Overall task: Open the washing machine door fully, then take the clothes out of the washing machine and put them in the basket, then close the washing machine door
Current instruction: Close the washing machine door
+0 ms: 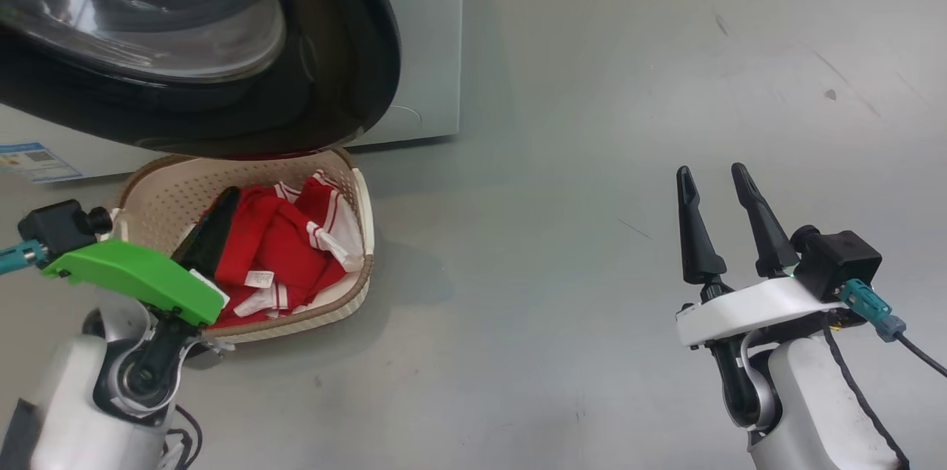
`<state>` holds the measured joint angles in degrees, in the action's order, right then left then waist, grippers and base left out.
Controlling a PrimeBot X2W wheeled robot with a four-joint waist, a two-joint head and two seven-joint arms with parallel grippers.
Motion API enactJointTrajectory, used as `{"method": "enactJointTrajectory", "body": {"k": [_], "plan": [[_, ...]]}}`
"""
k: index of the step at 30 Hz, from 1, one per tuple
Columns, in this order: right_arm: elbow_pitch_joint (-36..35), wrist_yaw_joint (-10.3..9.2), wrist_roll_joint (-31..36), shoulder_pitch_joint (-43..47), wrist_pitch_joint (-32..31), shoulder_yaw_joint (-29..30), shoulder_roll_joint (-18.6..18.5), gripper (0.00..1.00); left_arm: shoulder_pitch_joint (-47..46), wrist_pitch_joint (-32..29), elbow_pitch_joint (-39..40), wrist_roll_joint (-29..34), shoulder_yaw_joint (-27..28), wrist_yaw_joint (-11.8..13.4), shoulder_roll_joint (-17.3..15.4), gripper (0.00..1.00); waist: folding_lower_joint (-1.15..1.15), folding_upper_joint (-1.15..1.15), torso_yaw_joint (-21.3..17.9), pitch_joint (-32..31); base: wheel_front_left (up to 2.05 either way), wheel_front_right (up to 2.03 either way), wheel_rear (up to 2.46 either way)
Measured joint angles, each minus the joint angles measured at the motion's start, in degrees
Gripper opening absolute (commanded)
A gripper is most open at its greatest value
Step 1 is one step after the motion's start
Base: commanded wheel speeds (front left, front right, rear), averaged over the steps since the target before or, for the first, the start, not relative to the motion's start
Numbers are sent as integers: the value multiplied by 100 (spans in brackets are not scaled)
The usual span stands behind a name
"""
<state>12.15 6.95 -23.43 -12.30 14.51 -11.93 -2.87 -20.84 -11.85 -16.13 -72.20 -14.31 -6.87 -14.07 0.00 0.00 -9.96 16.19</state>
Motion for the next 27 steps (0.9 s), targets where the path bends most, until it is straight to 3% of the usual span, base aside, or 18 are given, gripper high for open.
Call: {"method": "enactJointTrajectory", "body": {"k": [8,21,27], "plan": [[25,1,43,101,0,166,-30,100,215,1012,168,1333,-233,-1,-375,0,0,0,493,-293,0,0,0],[34,3,101,254,0,234,-34,100,835,2610,366,2716,-311,13,-548,0,0,0,967,-723,0,0,0],[33,3,146,263,0,209,-34,100,1072,2660,383,3209,-309,255,-569,0,0,0,1045,-837,0,0,0]]}}
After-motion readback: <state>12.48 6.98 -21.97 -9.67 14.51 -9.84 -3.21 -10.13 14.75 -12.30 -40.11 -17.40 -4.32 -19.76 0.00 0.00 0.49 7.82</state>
